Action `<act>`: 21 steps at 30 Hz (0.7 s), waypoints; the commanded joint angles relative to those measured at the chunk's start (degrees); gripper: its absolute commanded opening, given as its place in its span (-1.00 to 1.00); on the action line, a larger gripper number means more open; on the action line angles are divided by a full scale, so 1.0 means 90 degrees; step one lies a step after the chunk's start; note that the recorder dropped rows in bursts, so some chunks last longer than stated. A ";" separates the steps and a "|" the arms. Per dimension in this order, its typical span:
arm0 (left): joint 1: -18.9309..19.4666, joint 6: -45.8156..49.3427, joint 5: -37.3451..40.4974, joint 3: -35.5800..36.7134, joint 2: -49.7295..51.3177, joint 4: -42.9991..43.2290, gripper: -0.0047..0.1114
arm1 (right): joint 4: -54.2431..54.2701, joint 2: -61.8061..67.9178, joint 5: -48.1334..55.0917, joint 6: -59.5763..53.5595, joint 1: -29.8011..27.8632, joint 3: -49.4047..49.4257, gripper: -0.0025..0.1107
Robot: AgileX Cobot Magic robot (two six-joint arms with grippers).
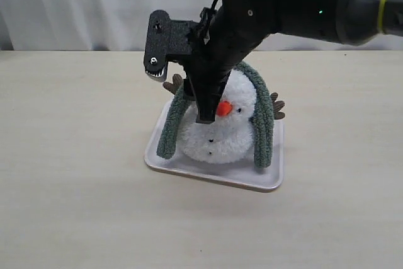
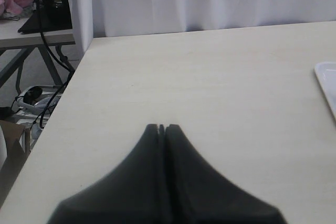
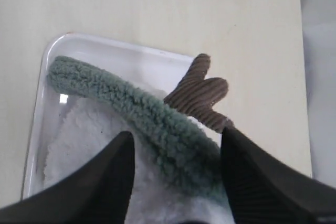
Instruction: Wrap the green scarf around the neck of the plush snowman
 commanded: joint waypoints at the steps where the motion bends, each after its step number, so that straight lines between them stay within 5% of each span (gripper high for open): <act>1: 0.0008 -0.0021 -0.0073 0.0020 -0.0011 -0.0013 -0.92 | -0.0224 -0.0211 0.0116 0.0370 0.0003 -0.0009 -0.10; 6: 0.0008 -0.0021 -0.0073 0.0020 -0.0011 -0.0013 -0.92 | -0.0265 -0.0263 0.0116 0.1009 0.0003 -0.0009 -0.13; 13: 0.0008 -0.0021 -0.0073 0.0020 -0.0011 -0.0013 -0.92 | -0.1619 -0.0263 -0.0318 0.2869 0.0003 -0.0009 -0.87; 15: 0.0008 -0.0021 -0.0073 0.0020 -0.0011 -0.0013 -0.92 | -0.2266 -0.0263 -0.0347 0.3771 -0.0098 -0.0009 -0.88; 21: 0.0008 -0.0021 -0.0075 0.0020 -0.0011 -0.0013 -0.92 | -0.1286 -0.0195 -0.0198 0.3814 -0.0963 -0.0009 -0.88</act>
